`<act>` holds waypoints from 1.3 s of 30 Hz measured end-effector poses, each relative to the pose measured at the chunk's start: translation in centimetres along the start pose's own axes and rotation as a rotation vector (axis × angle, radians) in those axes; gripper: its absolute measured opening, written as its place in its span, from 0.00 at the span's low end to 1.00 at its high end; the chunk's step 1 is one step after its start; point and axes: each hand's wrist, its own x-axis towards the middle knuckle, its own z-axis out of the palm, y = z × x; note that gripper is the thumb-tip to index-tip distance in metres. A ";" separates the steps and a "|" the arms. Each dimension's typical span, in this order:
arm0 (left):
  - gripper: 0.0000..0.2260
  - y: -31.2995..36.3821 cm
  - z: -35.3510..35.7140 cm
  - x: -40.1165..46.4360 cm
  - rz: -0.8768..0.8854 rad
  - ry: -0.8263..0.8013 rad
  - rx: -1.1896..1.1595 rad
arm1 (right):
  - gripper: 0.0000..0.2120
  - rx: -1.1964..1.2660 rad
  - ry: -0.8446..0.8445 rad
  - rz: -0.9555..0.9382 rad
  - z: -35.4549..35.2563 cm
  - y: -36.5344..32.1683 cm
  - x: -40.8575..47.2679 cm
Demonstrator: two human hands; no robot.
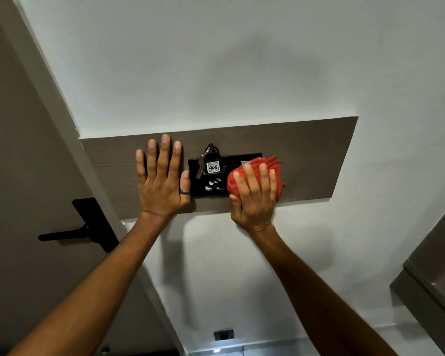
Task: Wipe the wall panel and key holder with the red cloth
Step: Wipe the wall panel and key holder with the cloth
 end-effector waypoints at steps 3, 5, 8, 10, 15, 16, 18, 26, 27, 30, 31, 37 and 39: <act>0.28 0.0 -0.1 0.1 0.007 -0.004 -0.011 | 0.20 0.027 0.058 0.071 1.5 -0.5 4.0; 0.28 0.0 0.0 0.1 0.003 -0.016 -0.001 | 0.21 0.040 0.080 0.100 2.3 -0.8 5.5; 0.28 -0.1 0.0 -0.1 -0.009 -0.016 -0.021 | 0.22 0.038 0.045 -0.038 1.4 0.8 3.5; 0.28 -0.1 -0.4 0.1 -0.001 -0.015 -0.005 | 0.21 0.012 0.039 -0.053 0.9 1.4 2.4; 0.28 0.0 -1.1 0.3 -0.020 -0.033 0.005 | 0.22 -0.003 0.056 0.114 1.5 -1.3 2.7; 0.28 0.0 -1.0 0.2 -0.020 -0.032 0.003 | 0.21 0.000 0.033 0.000 1.2 -0.1 2.8; 0.27 -0.2 -0.8 0.1 -0.015 -0.022 0.003 | 0.21 0.009 0.031 -0.029 1.0 1.5 3.6; 0.28 -0.3 -0.2 0.1 -0.024 -0.016 0.021 | 0.20 0.016 0.023 -0.018 0.8 1.4 4.4; 0.28 -0.3 -0.4 0.2 -0.027 -0.009 0.021 | 0.20 0.013 0.056 0.094 1.1 0.9 5.0; 0.28 -0.2 -0.6 0.4 -0.037 -0.028 0.027 | 0.21 0.023 0.040 0.265 1.6 -2.0 4.2; 0.28 -0.1 -0.6 0.0 -0.033 -0.026 0.010 | 0.21 0.023 0.025 0.198 1.2 -2.2 2.7; 0.28 0.0 -0.6 0.1 -0.030 -0.014 0.025 | 0.19 0.003 0.043 0.093 1.1 -0.4 3.4; 0.28 -0.1 -0.4 0.1 -0.025 -0.016 0.020 | 0.20 0.018 0.049 0.110 1.8 -0.4 4.6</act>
